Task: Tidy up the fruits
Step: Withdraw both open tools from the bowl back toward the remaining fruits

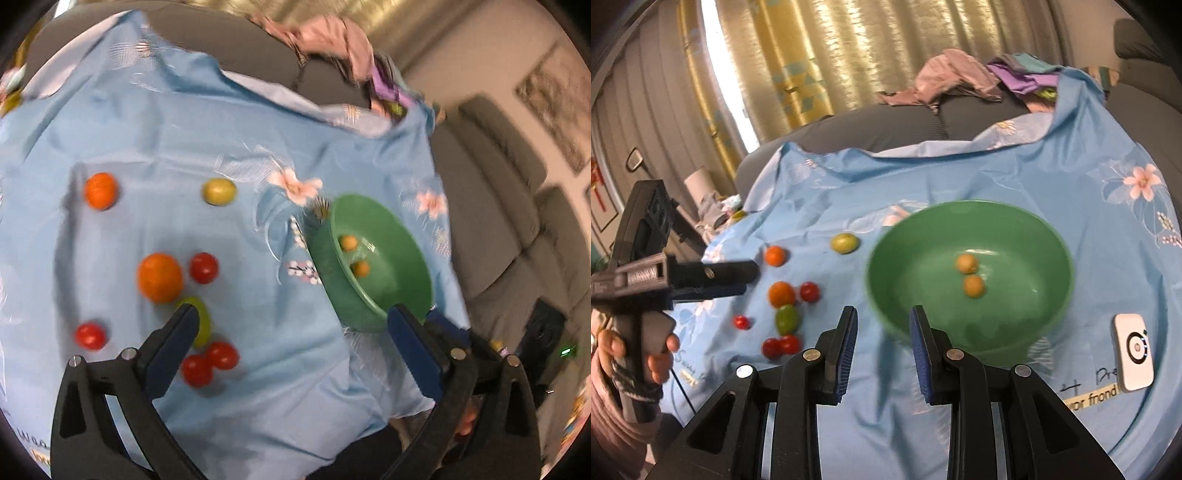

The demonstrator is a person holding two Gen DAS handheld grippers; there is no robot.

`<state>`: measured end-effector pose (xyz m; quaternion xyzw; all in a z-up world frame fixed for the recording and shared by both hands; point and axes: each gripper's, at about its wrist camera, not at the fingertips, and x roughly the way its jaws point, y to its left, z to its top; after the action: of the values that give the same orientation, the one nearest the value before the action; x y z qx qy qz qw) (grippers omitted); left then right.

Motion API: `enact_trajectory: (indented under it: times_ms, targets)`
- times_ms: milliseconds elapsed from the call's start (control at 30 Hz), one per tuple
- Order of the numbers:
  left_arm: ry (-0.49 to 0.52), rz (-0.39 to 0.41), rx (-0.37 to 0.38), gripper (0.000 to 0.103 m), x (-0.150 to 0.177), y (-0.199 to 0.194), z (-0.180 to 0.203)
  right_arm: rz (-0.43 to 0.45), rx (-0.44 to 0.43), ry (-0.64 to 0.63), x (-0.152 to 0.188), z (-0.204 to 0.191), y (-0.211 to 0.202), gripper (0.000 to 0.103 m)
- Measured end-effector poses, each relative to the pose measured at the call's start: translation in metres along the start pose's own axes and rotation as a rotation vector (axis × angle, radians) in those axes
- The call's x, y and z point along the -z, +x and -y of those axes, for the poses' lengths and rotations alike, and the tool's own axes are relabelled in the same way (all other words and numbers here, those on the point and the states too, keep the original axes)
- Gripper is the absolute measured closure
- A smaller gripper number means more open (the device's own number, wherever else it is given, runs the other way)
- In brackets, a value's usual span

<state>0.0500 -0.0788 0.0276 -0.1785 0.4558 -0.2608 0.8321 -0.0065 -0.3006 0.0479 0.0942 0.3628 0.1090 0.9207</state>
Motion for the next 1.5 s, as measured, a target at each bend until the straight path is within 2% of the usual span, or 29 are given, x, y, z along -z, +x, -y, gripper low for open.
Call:
enact_trajectory:
  times_ms: [100,200,233,367,433,500,600,733,767,1000,1233,1500]
  targets:
    - [-0.085,0.090,0.095,0.001,0.007,-0.034,-0.018,-0.011,-0.022,-0.036,0.001,-0.019,0.000,0.074]
    - [-0.140,0.234,0.198,0.001,0.014,-0.073,-0.033,-0.016,-0.041,-0.073,0.001,-0.038,-0.002,0.074]
    - [-0.150,0.311,0.231,0.001,0.019,-0.090,-0.036,-0.017,-0.046,-0.082,0.001,-0.043,-0.003,0.074]
    - [-0.128,0.559,0.282,0.000,0.037,-0.137,-0.039,-0.023,-0.071,-0.133,0.004,-0.067,-0.005,0.074]
    - [-0.127,0.612,0.345,0.000,0.043,-0.150,-0.048,-0.029,-0.081,-0.152,0.005,-0.076,-0.004,0.074]
    - [-0.175,0.583,0.358,0.000,0.042,-0.148,-0.058,-0.044,-0.089,-0.161,0.009,-0.083,-0.002,0.074]
    - [-0.217,0.465,0.297,0.000,0.038,-0.133,-0.066,-0.066,-0.094,-0.177,0.012,-0.092,0.003,0.074]
    - [-0.090,0.341,0.148,0.000,0.039,-0.117,-0.055,-0.077,-0.104,-0.195,0.013,-0.099,0.006,0.074]
    - [-0.051,0.316,0.092,0.000,0.039,-0.113,-0.049,-0.078,-0.104,-0.195,0.014,-0.100,0.006,0.074]
    - [0.099,0.242,-0.166,0.000,0.052,-0.092,-0.053,-0.106,-0.115,-0.162,0.017,-0.090,0.020,0.074]
    - [0.161,0.108,-0.239,0.000,0.071,-0.061,-0.079,-0.162,-0.153,-0.152,0.021,-0.092,0.045,0.074]
    - [0.193,-0.002,-0.219,0.001,0.071,-0.028,-0.072,-0.237,-0.158,-0.141,0.027,-0.087,0.073,0.074]
